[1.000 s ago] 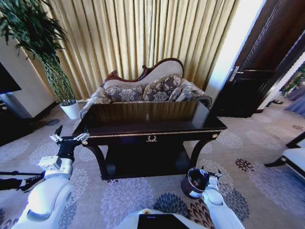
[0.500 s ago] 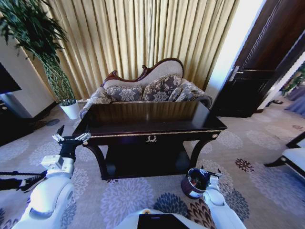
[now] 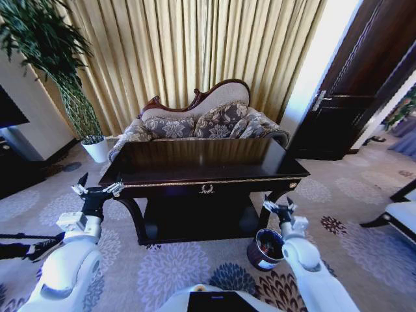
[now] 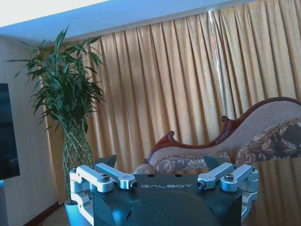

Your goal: Move to the front of the table and place the trash on the table into the trash bin.

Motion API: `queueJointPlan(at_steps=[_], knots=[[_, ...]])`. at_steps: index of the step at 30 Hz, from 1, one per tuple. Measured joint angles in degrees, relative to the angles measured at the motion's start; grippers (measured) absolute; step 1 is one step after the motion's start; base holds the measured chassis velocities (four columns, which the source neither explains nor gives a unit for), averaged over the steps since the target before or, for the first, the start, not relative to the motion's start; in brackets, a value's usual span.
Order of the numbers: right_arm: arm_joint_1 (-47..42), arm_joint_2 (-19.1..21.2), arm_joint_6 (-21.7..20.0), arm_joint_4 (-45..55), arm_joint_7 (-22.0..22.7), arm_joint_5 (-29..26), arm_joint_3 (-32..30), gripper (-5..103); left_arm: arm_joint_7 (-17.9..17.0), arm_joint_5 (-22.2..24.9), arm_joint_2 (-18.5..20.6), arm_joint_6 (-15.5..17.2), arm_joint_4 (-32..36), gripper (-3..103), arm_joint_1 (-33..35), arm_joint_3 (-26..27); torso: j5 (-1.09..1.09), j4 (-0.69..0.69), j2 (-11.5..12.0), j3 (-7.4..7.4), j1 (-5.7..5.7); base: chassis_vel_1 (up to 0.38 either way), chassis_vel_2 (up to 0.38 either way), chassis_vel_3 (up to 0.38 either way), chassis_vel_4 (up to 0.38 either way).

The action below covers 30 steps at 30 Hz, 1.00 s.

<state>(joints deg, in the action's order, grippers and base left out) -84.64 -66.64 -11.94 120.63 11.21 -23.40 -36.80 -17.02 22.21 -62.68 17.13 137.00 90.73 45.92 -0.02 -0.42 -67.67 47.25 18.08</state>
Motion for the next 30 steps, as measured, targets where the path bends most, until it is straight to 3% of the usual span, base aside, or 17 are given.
queueJointPlan(at_steps=[7, 10, 14, 18, 30], knots=[[-2.3, 0.9, -6.9, 15.9, -0.5, -4.6, 1.3, 100, 0.7, 2.6, 0.1, 2.7, 1.2, 100, -0.1, 0.5, 0.0, -0.01, 0.0, 0.0, 0.0, 0.0, 0.0, 0.0, 0.0], [-2.5, 0.8, -8.2, 18.2, -0.5, -5.0, 1.9, 100, 1.1, 2.7, 0.1, 2.9, 1.4, 100, -0.1, 0.7, 0.0, -0.01, 0.0, 0.0, 0.0, 0.0, 0.0, 0.0, 0.0], [-2.8, 0.8, -8.5, 18.7, -0.6, -4.9, 2.0, 100, 1.4, 3.0, 0.2, 3.3, 2.4, 100, 0.1, 1.2, 0.02, -0.01, 0.0, 0.0, 0.0, 0.0, 0.0, 0.0, 0.0], [-3.3, 1.1, -8.6, 19.1, -0.6, -4.3, 1.8, 100, 0.8, 8.3, 0.1, 7.1, 5.8, 100, 0.6, 2.0, 0.03, -0.01, 0.0, 0.0, 0.0, 0.0, 0.0, 0.0, 0.0], [-3.4, 0.9, -8.5, 19.4, -0.6, -3.8, 2.7, 100, -0.6, 9.1, -0.1, 9.6, 6.4, 100, 2.1, 1.3, 0.02, -0.01, 0.0, 0.0, 0.0, 0.0, 0.0, 0.0, 0.0]])
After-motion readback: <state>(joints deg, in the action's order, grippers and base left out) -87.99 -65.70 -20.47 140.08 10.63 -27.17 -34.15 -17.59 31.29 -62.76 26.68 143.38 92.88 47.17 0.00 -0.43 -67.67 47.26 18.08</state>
